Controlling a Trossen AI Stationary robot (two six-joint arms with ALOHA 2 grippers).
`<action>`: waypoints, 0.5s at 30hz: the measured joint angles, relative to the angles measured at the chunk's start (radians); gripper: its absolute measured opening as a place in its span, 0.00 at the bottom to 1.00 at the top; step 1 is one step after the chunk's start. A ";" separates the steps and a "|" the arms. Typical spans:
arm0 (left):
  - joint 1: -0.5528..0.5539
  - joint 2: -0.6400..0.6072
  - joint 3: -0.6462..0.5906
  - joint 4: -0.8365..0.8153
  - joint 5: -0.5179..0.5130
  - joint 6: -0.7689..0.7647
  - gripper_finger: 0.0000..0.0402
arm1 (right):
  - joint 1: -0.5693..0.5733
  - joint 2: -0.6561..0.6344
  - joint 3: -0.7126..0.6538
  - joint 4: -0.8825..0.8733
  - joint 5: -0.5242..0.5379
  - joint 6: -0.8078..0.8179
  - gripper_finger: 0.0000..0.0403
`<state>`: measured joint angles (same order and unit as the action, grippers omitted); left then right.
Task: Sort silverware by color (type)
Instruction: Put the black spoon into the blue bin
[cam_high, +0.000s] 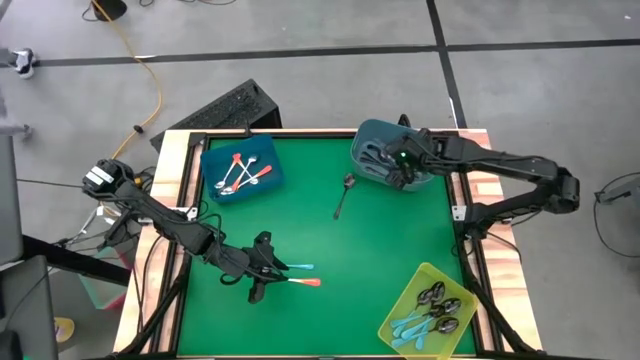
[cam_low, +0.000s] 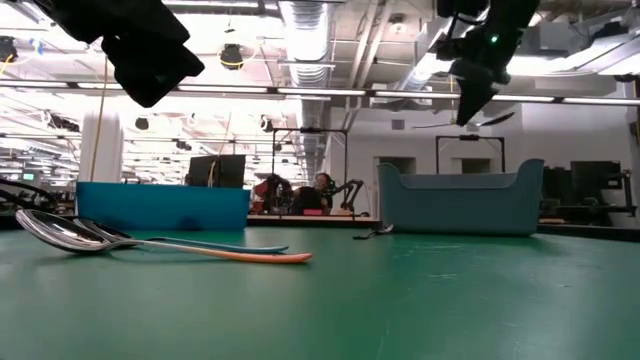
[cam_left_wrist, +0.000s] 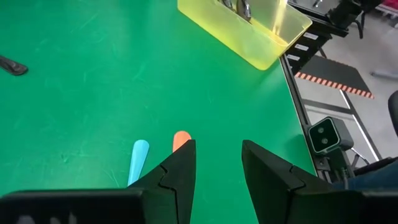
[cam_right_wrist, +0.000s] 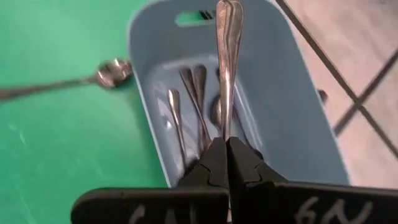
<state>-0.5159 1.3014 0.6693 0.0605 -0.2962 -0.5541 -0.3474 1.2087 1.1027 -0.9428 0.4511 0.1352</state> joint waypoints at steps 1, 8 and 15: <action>0.000 0.000 0.000 -0.001 0.000 -0.001 0.28 | -0.005 0.000 -0.013 0.035 -0.010 -0.004 0.00; -0.004 0.000 0.000 -0.005 0.000 -0.001 0.28 | -0.050 -0.001 -0.093 0.197 -0.035 -0.011 0.00; -0.008 0.000 0.000 -0.020 0.002 -0.001 0.28 | -0.110 -0.047 -0.199 0.354 -0.098 -0.031 0.00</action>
<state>-0.5241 1.3014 0.6693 0.0402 -0.2947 -0.5549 -0.4574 1.1615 0.9035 -0.5891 0.3529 0.1043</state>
